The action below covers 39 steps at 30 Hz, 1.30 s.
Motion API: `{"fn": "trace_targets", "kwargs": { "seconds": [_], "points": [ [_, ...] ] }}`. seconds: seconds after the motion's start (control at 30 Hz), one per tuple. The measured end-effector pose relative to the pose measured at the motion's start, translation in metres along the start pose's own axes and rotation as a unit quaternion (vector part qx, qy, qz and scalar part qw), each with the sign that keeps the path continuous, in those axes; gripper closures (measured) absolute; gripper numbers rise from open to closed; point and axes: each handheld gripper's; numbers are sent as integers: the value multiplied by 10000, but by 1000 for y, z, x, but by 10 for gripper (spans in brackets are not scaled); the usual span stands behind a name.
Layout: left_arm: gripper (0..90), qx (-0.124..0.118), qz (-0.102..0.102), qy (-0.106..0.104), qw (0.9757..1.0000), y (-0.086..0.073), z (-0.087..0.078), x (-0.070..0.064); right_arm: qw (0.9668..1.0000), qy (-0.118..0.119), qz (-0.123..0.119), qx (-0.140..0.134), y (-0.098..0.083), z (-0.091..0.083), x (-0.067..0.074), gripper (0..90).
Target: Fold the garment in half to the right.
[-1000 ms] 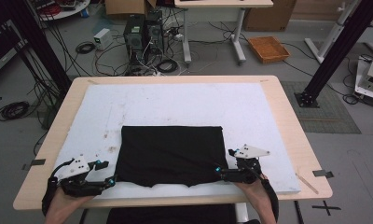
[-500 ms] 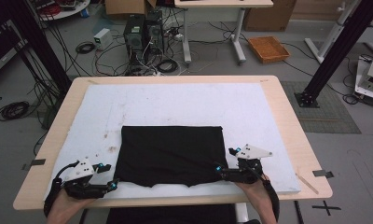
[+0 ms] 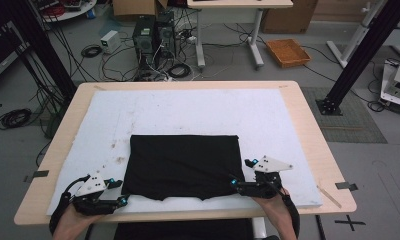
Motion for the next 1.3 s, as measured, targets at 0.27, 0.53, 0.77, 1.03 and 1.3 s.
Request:
{"fn": "trace_targets", "kwargs": {
  "seconds": [0.27,0.53,0.77,1.03,1.3],
  "points": [
    [492,-122,41,37,9999,0,5,-2,10000,-3,-5,13,1,0,1,236],
    [594,-171,72,24,9998,-1,5,-3,10000,2,-21,24,3,1,3,238],
    [682,-190,145,-10,9997,-1,5,-4,10000,17,-80,2,7,0,4,239],
    [794,-206,127,-5,9997,-1,5,-4,9999,42,-110,-5,11,1,5,240],
    [550,-248,-47,-142,9996,-1,3,1,9999,37,-119,-28,11,0,5,240]
  ]
}}
Point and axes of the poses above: each handheld gripper's, and its own axes: z roughly forward along the jaws, y roughly out of its top, x roughly to its left, and after that the axes turned 15 degrees about -x, right-handed
